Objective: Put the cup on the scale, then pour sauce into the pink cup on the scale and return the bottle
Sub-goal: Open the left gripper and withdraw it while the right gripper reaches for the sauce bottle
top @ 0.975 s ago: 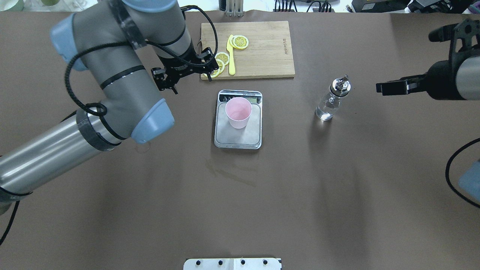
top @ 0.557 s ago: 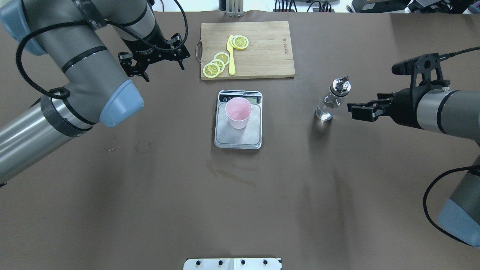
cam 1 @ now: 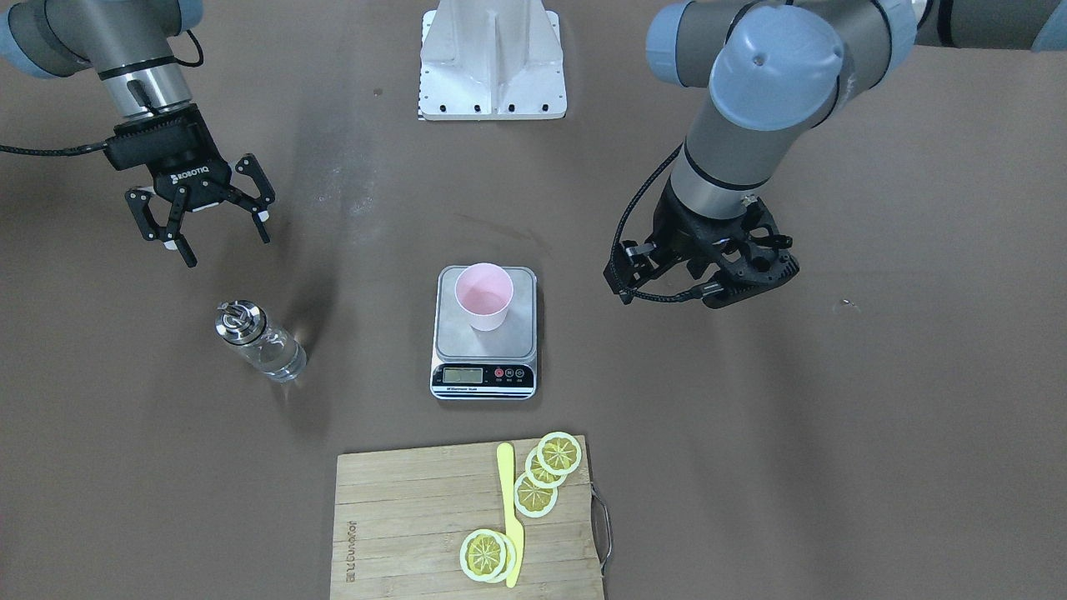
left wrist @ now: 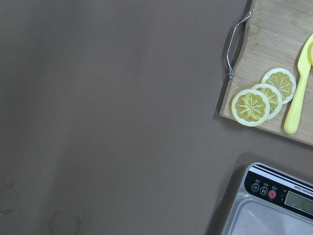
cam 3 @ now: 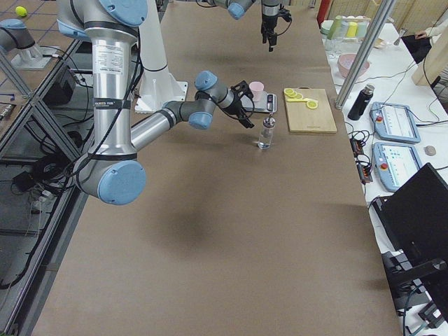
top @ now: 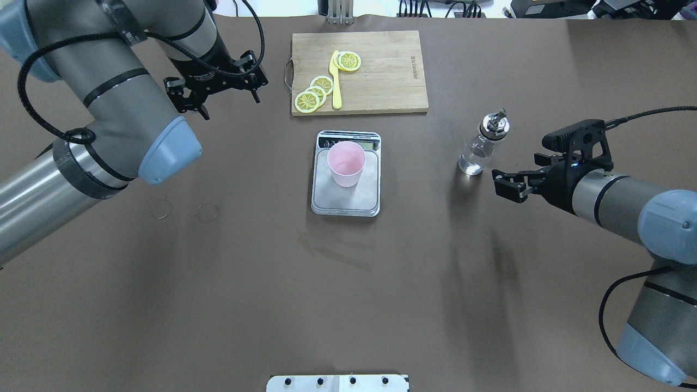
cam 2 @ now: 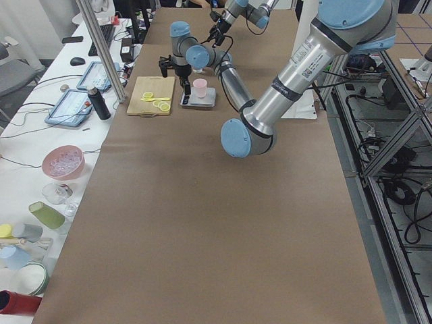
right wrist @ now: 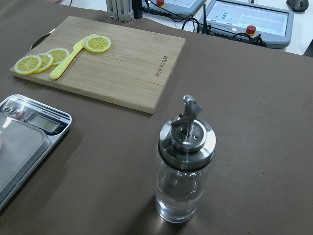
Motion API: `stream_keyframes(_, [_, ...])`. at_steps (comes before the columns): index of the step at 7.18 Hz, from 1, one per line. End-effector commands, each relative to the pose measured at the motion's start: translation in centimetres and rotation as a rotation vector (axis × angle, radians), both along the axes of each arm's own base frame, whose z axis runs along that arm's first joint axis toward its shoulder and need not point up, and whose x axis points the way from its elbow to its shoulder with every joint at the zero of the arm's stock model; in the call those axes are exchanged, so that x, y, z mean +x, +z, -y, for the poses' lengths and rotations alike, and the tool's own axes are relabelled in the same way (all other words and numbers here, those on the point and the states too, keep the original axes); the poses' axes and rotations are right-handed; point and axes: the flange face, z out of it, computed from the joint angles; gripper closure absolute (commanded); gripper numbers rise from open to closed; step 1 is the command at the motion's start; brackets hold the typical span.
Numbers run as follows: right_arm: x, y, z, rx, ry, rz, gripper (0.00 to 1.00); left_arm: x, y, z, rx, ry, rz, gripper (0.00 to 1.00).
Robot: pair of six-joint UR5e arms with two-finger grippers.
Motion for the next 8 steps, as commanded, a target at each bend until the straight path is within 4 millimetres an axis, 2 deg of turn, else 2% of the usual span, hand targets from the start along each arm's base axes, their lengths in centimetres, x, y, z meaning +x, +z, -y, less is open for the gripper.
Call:
stream_keyframes(1, [-2.6,3.8,0.8,0.076,0.023,0.054,0.06,0.1,0.9,0.0,-0.004,0.002,0.008,0.02])
stream_keyframes(2, [-2.8,3.5,1.0,0.127,0.021,0.015,0.05,0.0,1.2,0.1,0.008,0.013,0.012,0.02])
stream_keyframes(3, [-3.9,2.5,1.7,0.15,0.017,0.019,0.05,0.1,1.4,0.2,0.008,0.013,0.012,0.02])
stream_keyframes(4, [-4.8,2.6,2.5,0.159,0.037,0.008,0.06,0.1,1.8,0.2,0.011,0.013,0.01,0.02])
stream_keyframes(5, [-5.2,3.6,2.9,0.173,0.046,-0.031,0.06,0.2,2.4,0.2,0.009,0.015,0.011,0.02])
stream_keyframes(8, [-5.7,4.2,3.6,0.193,0.082,-0.069,0.08,0.5,3.0,0.7,0.012,0.013,0.009,0.02])
